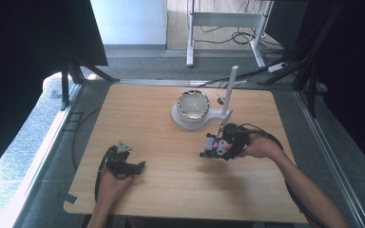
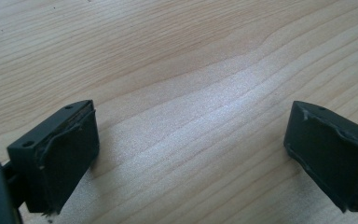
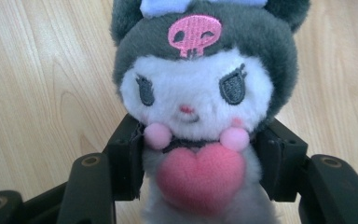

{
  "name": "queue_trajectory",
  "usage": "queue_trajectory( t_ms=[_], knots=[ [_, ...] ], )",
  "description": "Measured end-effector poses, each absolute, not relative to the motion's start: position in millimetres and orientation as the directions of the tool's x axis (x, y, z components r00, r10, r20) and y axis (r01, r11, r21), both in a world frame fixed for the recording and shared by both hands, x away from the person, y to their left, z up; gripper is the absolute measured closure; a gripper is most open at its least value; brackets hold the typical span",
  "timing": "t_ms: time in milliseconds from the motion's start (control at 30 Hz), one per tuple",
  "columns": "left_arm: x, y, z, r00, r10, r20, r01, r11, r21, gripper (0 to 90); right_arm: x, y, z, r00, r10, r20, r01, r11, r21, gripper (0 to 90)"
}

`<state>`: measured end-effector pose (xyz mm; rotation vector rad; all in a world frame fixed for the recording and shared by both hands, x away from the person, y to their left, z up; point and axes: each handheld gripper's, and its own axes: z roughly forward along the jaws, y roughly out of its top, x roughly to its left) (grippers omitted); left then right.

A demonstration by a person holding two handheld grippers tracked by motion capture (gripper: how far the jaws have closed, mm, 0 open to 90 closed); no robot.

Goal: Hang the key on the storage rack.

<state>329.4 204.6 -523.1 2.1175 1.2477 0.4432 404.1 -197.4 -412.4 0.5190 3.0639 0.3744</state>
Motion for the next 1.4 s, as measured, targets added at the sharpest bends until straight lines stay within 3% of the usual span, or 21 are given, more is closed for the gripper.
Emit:
queue_trajectory(
  t_ms=[1400],
  knots=[
    [329, 204, -523, 0.493, 0.87, -0.03, 0.656, -0.348, 0.67, 3.0, 455, -273, -325, -0.837, 0.546, -0.041, 0.516, 0.812, 0.272, 42.2]
  ],
)
